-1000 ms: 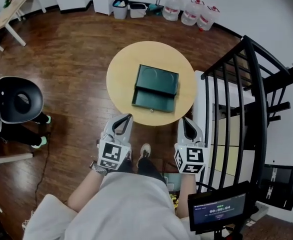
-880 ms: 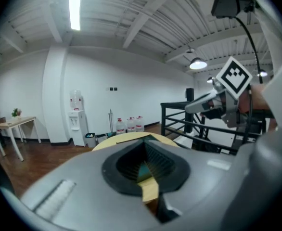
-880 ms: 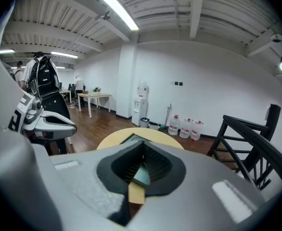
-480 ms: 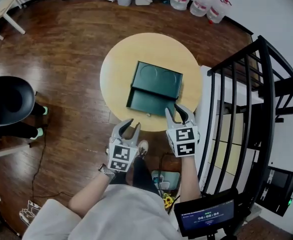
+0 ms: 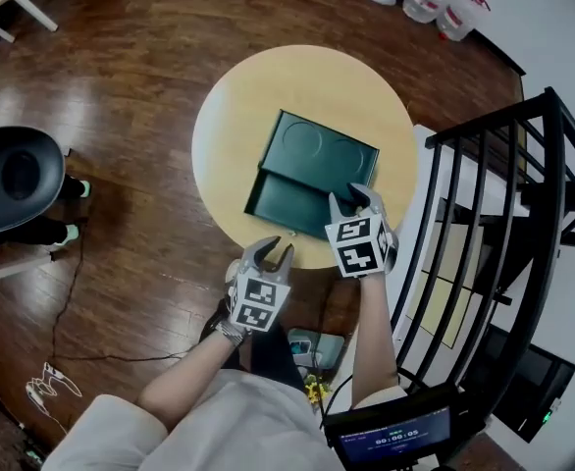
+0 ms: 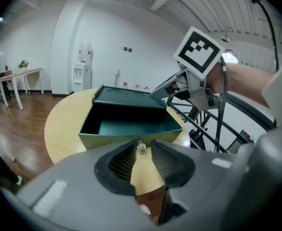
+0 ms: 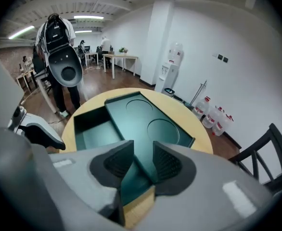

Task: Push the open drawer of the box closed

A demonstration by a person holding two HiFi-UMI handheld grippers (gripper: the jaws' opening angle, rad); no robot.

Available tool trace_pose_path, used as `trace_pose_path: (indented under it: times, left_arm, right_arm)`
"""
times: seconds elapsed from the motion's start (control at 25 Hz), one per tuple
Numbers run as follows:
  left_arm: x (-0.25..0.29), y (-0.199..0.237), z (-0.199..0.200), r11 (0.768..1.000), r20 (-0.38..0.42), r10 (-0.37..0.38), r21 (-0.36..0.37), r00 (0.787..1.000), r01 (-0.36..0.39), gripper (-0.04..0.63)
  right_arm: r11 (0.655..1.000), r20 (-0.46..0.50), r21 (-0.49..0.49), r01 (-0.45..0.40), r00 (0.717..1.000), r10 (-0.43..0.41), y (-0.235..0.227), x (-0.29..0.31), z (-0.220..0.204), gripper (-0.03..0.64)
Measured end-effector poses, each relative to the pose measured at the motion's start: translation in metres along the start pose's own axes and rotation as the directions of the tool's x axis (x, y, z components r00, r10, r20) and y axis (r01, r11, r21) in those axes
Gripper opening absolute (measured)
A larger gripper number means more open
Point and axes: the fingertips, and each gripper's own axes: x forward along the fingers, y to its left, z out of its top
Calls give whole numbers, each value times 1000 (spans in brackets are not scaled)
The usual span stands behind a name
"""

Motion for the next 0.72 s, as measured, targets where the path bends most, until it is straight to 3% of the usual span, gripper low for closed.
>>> trace_pose_path:
  times: [0.16, 0.36, 0.6, 0.72]
  left_arm:
    - [12, 1, -1, 1000, 6, 13, -19, 1000, -13, 109]
    - [19, 1, -2, 999, -29, 9, -31, 1000, -10, 109]
    - [24, 2, -7, 998, -35, 26, -51, 999, -28, 87]
    - [24, 2, -20, 998, -74, 16, -54, 997, -20, 89]
  right_arm:
    - [997, -21, 75, -30, 999, 32, -8, 18, 1, 127]
    - [993, -86, 94, -76, 993, 84, -13, 31, -8, 127]
    - [982, -83, 136, -130, 986, 142, -14, 31, -12, 126]
    - [981, -95, 139, -136, 984, 150, -14, 31, -12, 127]
